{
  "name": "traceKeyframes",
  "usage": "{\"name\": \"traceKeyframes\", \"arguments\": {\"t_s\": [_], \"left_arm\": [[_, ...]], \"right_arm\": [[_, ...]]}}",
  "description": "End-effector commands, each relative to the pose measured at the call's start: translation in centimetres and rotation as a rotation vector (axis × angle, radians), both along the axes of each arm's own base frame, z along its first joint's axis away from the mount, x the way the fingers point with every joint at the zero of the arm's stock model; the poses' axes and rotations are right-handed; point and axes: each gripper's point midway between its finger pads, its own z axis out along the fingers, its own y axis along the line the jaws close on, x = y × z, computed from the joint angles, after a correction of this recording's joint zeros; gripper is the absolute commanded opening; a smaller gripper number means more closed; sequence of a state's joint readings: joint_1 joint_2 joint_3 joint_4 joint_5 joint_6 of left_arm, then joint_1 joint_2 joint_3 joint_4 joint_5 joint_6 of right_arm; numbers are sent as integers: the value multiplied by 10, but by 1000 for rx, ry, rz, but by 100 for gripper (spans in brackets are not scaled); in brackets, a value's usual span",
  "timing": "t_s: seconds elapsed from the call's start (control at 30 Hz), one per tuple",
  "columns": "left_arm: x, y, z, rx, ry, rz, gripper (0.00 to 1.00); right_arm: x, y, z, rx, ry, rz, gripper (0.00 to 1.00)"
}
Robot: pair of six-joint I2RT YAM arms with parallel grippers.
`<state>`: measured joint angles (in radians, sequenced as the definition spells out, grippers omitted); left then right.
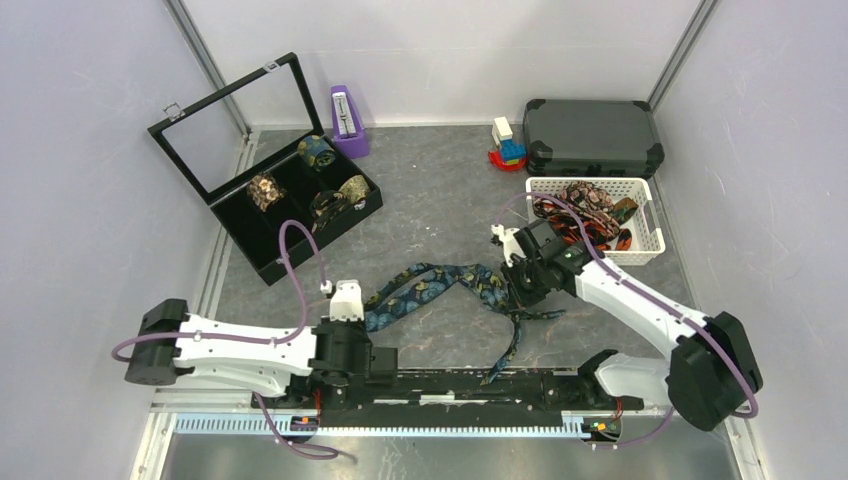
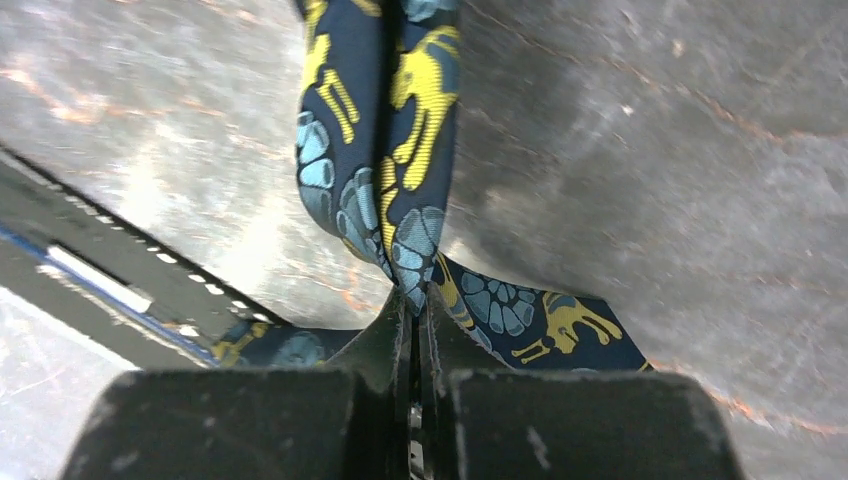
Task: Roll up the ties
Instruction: Flatten out the tie at the center of the board.
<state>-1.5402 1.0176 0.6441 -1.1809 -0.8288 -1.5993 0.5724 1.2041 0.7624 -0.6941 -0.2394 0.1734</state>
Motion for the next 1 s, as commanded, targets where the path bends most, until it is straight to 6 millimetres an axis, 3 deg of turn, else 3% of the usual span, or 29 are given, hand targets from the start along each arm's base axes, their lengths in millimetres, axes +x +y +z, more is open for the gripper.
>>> {"name": "traceKeyframes", "arguments": {"t_s": [0.0, 0.07, 0.2, 0.37, 0.43, 0.5, 0.63, 0.7, 0.83, 0.9, 0.97], "left_arm": [[27, 35, 40, 79, -223, 193, 2], [31, 41, 50, 129, -273, 223, 2], [35, 37, 53, 150, -301, 210, 2], [44, 36, 62, 94, -376, 193, 2], [52, 27, 77, 104, -448, 140, 2], [60, 12, 97, 153, -524, 63, 2], [73, -2, 138, 213, -645, -7, 2], [78, 6, 156, 240, -691, -20, 2], [86, 42, 178, 372, -763, -17, 2], [91, 63, 186, 452, -798, 20, 2], [92, 69, 193, 558, -838, 21, 2]], "right_arm": [[14, -35, -11, -189, 6, -56, 0], [18, -38, -20, -214, 31, -64, 0], [27, -55, -35, -308, 71, -95, 0], [52, -35, -17, -256, 66, -59, 0], [63, -39, -6, -292, 35, -63, 0], [69, -56, -1, -380, -1, -103, 0], [68, -65, 2, -388, -28, -132, 0], [70, -81, 5, -423, -52, -189, 0], [68, -105, 11, -390, -107, -305, 0], [67, -112, 23, -365, -164, -347, 0], [66, -115, 39, -330, -242, -371, 0]]}}
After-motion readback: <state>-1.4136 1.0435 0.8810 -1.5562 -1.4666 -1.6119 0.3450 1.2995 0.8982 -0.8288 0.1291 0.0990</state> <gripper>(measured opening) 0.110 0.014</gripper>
